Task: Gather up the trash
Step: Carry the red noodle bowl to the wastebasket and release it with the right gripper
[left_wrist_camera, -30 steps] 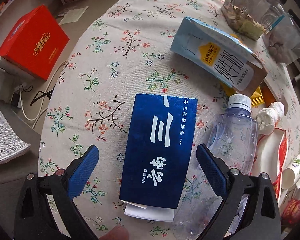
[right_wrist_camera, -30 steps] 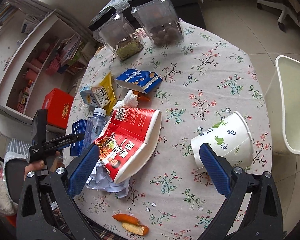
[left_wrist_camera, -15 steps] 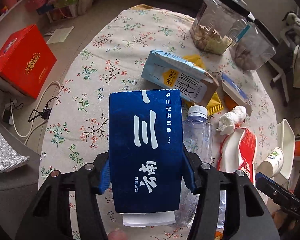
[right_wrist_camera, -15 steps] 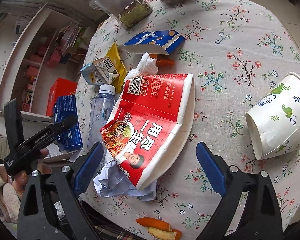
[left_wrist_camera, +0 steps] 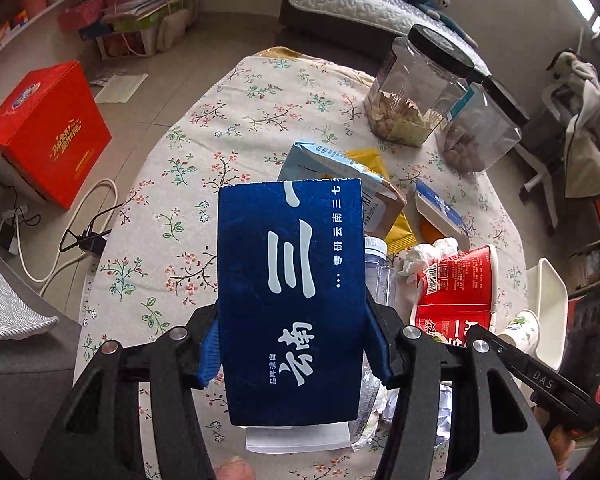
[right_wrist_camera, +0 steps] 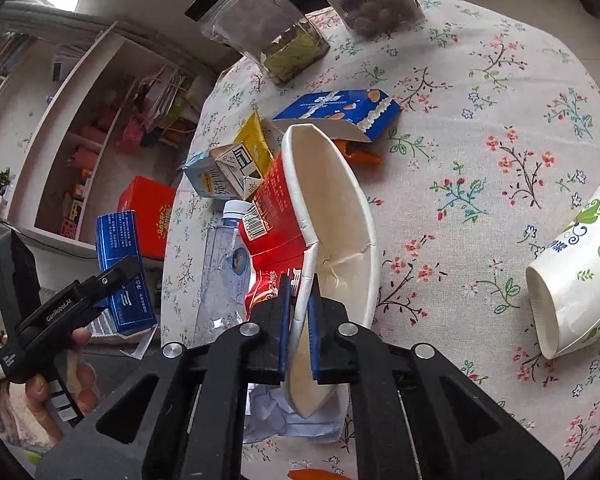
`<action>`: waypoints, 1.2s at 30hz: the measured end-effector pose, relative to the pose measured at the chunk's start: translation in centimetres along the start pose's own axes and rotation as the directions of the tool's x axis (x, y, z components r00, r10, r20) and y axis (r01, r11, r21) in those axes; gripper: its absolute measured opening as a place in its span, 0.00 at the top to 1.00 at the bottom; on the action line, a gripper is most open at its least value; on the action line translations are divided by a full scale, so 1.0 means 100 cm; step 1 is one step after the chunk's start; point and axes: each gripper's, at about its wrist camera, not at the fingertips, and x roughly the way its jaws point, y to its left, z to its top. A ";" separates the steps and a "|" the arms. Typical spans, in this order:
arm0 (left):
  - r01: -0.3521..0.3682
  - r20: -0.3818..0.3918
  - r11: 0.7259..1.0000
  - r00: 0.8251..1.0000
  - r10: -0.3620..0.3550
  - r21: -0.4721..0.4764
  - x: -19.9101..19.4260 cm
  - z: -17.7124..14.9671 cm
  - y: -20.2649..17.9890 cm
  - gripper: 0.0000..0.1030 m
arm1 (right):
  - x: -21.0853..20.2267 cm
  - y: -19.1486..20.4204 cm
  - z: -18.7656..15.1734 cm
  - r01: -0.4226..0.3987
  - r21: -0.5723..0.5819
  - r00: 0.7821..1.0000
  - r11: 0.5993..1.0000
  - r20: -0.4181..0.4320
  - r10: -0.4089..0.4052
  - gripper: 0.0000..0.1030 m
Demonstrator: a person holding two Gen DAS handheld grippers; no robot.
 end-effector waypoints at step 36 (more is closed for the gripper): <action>0.117 0.282 0.980 0.946 -0.160 0.162 -0.052 -0.020 -0.139 0.45 | -0.219 -0.059 0.029 0.421 -0.044 0.758 0.906 0.566 -0.324 0.97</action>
